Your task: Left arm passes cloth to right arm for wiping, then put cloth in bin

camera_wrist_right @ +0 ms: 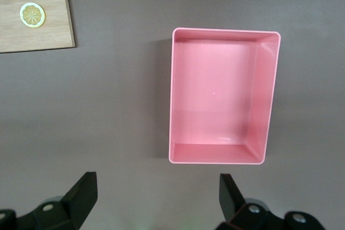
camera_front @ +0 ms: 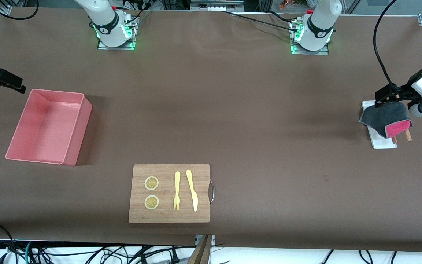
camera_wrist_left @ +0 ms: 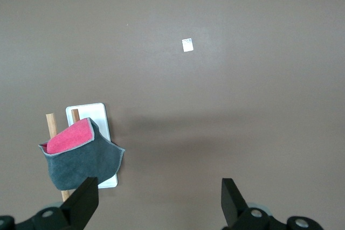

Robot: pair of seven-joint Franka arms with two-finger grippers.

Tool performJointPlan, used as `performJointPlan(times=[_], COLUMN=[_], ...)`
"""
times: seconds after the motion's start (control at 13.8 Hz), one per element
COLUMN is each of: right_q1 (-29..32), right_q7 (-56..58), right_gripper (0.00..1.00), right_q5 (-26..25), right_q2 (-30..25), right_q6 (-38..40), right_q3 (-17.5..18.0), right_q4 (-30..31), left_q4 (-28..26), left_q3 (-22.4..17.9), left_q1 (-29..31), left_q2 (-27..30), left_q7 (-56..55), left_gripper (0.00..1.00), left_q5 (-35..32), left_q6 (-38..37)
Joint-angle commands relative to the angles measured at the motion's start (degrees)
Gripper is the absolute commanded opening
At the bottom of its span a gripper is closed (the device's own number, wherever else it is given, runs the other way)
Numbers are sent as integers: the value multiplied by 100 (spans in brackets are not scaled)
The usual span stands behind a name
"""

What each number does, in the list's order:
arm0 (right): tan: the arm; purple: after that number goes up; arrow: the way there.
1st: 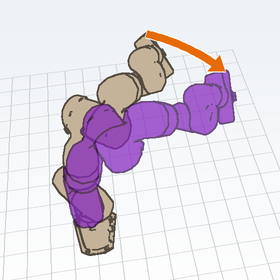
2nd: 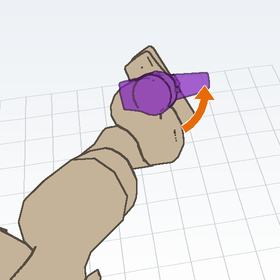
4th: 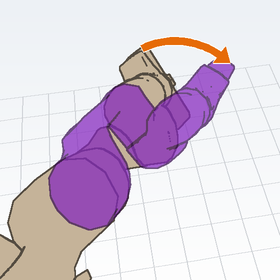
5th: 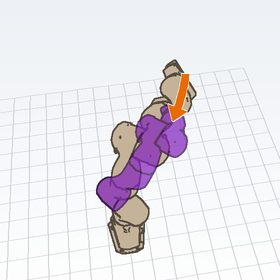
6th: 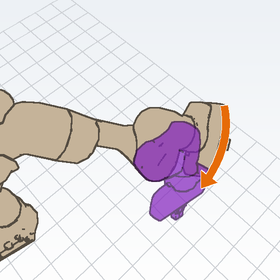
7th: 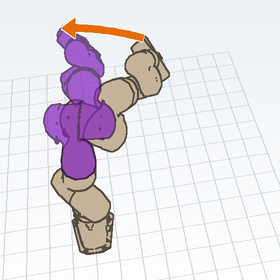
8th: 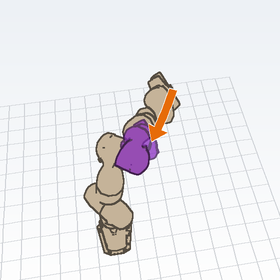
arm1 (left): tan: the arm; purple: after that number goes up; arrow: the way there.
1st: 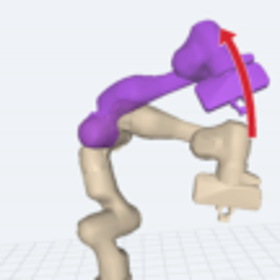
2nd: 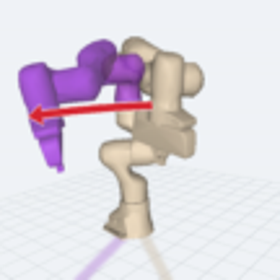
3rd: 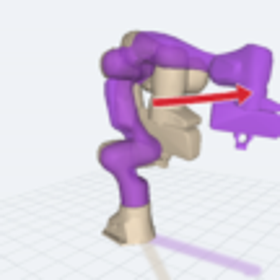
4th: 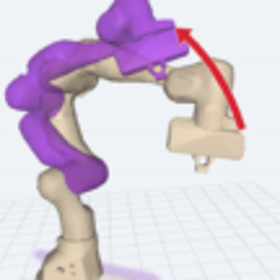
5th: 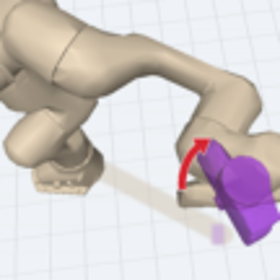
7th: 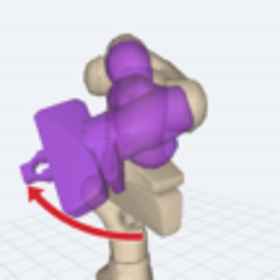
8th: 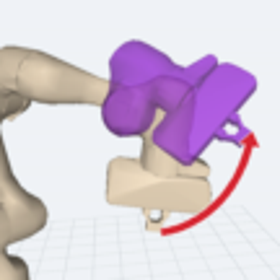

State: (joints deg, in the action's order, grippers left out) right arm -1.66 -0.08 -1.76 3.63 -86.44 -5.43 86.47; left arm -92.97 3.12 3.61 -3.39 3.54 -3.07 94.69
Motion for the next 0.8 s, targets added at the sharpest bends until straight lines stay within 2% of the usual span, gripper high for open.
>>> performJointPlan(times=[0.0,0.72], right_q1=[34,43], right_q7=[-45,-45], right_gripper=[100,100], right_q5=[106,220], right_q2=[50,67], right_q6=[14,22], right_q3=[-2,-46], right_q4=[-112,-112], left_q4=[148,209], left_q3=[13,13], left_q1=[43,34], left_q2=[-57,-83], left_q7=[67,-20], left_gripper=[100,100], left_q5=[122,131], left_q6=[-109,-108])
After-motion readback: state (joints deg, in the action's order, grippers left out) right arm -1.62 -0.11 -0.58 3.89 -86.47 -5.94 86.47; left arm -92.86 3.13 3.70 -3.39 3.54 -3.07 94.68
